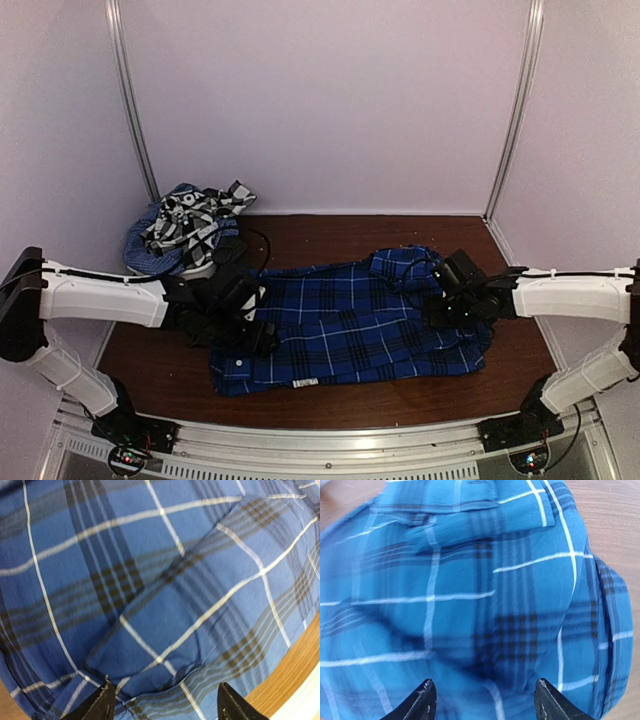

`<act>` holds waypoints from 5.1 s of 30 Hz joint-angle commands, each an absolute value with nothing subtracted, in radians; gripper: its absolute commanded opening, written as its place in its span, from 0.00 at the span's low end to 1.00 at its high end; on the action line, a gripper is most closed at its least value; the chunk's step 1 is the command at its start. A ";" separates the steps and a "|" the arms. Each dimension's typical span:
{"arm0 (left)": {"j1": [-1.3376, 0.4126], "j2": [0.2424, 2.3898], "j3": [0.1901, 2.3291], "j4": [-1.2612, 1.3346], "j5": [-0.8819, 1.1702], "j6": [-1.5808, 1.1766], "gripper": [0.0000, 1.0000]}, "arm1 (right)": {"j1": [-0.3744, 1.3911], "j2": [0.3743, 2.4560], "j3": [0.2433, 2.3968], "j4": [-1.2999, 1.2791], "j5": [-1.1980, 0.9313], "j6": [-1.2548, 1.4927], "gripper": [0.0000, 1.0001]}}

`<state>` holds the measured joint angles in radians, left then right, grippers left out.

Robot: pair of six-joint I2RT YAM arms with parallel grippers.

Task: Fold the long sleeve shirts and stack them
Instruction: Move the 1/3-folded shirt to the center of the board, then adjust the 1/3-folded tank top at the center of the board, then pick up the 1/3-folded shirt from the center of the board, then fold the 1/3-folded shirt at the center of the board.

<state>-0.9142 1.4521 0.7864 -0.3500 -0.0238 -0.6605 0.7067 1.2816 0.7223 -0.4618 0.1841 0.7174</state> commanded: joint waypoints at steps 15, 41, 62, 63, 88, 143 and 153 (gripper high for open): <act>-0.730 1.489 0.954 -0.319 -0.033 -0.511 0.97 | 0.694 1.260 0.481 -0.355 0.069 0.741 0.67; -0.554 1.841 1.408 -0.501 0.016 0.028 0.98 | 0.573 1.279 0.910 -0.573 0.100 0.502 0.69; -0.554 2.108 1.595 -0.604 -0.166 0.307 0.72 | 0.348 1.739 1.207 -0.432 -0.112 0.338 0.64; -0.554 2.113 1.594 -0.604 -0.167 0.311 0.70 | 0.346 1.759 1.216 -0.434 -0.109 0.336 0.62; -0.554 2.107 1.621 -0.620 -0.203 0.299 0.09 | 0.313 1.692 1.219 -0.459 -0.130 0.283 0.00; -0.792 1.608 1.083 -0.617 -0.267 0.042 0.00 | 0.314 0.563 1.422 -1.379 -0.475 0.595 0.00; -0.833 1.554 1.041 -0.615 -0.266 0.030 0.00 | 0.314 0.550 1.418 -1.379 -0.449 0.630 0.00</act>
